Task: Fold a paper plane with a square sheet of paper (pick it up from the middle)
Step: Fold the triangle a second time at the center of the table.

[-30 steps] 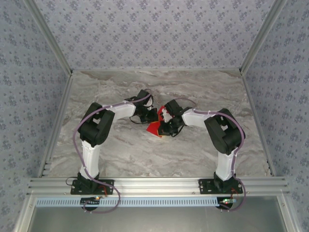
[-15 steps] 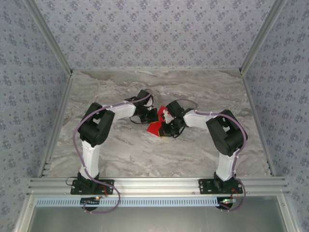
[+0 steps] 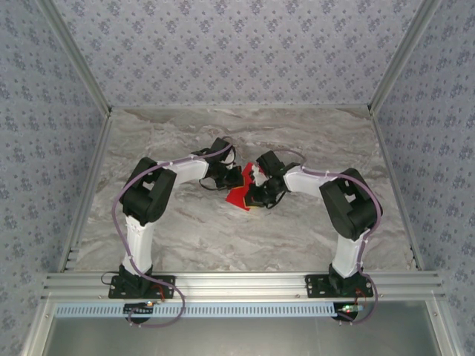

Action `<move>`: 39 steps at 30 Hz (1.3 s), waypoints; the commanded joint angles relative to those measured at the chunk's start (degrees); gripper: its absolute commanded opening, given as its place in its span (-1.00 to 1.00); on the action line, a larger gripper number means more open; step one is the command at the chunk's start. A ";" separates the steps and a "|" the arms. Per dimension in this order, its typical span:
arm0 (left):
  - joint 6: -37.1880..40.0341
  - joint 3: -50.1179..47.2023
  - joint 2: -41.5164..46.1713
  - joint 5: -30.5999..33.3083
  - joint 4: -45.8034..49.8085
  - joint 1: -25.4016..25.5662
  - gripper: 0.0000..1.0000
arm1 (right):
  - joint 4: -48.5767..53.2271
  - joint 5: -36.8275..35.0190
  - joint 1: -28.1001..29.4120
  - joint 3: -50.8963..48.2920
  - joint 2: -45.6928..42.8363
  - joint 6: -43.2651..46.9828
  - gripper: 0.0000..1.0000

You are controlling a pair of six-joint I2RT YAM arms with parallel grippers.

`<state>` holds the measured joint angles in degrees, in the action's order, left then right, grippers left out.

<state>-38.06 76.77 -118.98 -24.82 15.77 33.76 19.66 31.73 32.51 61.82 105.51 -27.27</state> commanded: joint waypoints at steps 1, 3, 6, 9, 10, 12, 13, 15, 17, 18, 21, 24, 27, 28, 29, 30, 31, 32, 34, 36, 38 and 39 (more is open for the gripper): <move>-0.43 -3.01 -3.93 4.96 6.38 0.40 -1.00 | -0.25 -1.37 -0.25 2.73 1.84 -0.62 -1.00; -0.43 -3.03 -3.89 4.96 6.46 0.34 -1.00 | -0.20 -2.02 -0.24 3.06 3.43 -0.42 -1.00; -0.52 -3.19 -3.72 5.05 6.45 0.35 -1.00 | 0.03 -1.94 -0.23 2.79 4.24 -0.28 -1.00; -0.77 -3.45 -3.80 5.33 6.55 0.39 -1.00 | 0.86 -1.25 -0.09 1.77 3.97 0.19 -1.00; -0.83 -3.47 -3.80 5.39 6.61 0.34 -1.00 | 1.20 -1.08 -0.08 1.28 3.75 0.35 -1.00; -1.17 -3.71 -3.93 5.73 6.84 0.34 -1.00 | 2.18 -0.64 0.13 -0.11 2.96 0.76 -1.00; -1.27 -3.83 -3.98 5.96 6.95 0.41 -1.00 | 2.67 -0.49 0.22 -0.76 2.52 0.97 -1.00; -1.51 -4.22 -4.07 6.57 7.22 0.35 -1.00 | 3.88 0.14 0.43 -2.61 1.50 1.71 -1.00; -1.81 -4.69 -4.07 6.96 7.26 0.37 -1.00 | 5.16 0.44 0.68 -4.54 0.07 2.55 -1.00; -1.88 -4.91 -4.07 6.98 7.18 0.34 -1.00 | 6.00 0.52 0.75 -5.41 -0.57 2.90 -1.00; -2.01 -5.20 -4.07 6.72 6.75 0.34 -1.00 | 7.28 0.31 0.59 -6.96 -2.70 4.04 -1.00; -2.05 -5.22 -3.89 5.79 6.05 0.34 -1.00 | 6.60 -1.15 -0.21 -6.39 -4.69 3.68 -1.00; -2.34 -5.05 -3.41 4.57 5.14 0.41 -1.00 | 2.10 -2.86 -1.25 -5.82 -6.55 1.02 -1.00; -2.35 -5.01 -3.22 4.35 5.00 0.47 -1.00 | 0.82 -3.28 -1.35 -5.67 -6.80 0.17 -1.00; -2.41 -4.90 -2.95 4.11 4.76 0.48 -1.00 | -0.71 -3.88 -1.38 -5.18 -6.65 -0.66 -1.00; -2.58 -4.81 -2.76 3.88 4.50 0.43 -1.00 | -2.05 -4.15 -1.31 -4.68 -6.27 -1.54 -1.00; -2.63 -4.72 -2.58 3.60 4.29 0.44 -1.00 | -3.09 -4.20 -1.29 -4.07 -5.59 -2.09 -1.00; -2.64 -4.54 -2.49 3.16 4.01 0.48 -1.00 | -3.77 -4.56 -1.16 -3.34 -4.45 -2.58 -1.00; -2.78 -4.13 -2.44 2.68 4.00 0.52 -1.00 | -4.28 -5.11 -1.01 -1.95 -2.16 -3.31 -1.00; -2.78 -3.91 -2.18 2.49 3.93 0.69 -1.00 | -4.90 -5.21 -0.96 -1.38 -0.26 -3.67 -1.00; -2.73 -3.79 -1.80 2.32 3.85 0.61 -1.00 | -4.92 -4.84 -0.85 -1.14 0.95 -3.58 -1.00; -2.76 -3.74 -1.61 2.25 3.80 0.63 -1.00 | -4.96 -4.38 -0.83 -1.18 1.39 -3.50 -1.00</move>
<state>-40.60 75.20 -118.28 -25.06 13.50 33.76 14.90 27.77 31.38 59.64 104.73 -29.43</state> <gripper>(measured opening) 0.061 0.044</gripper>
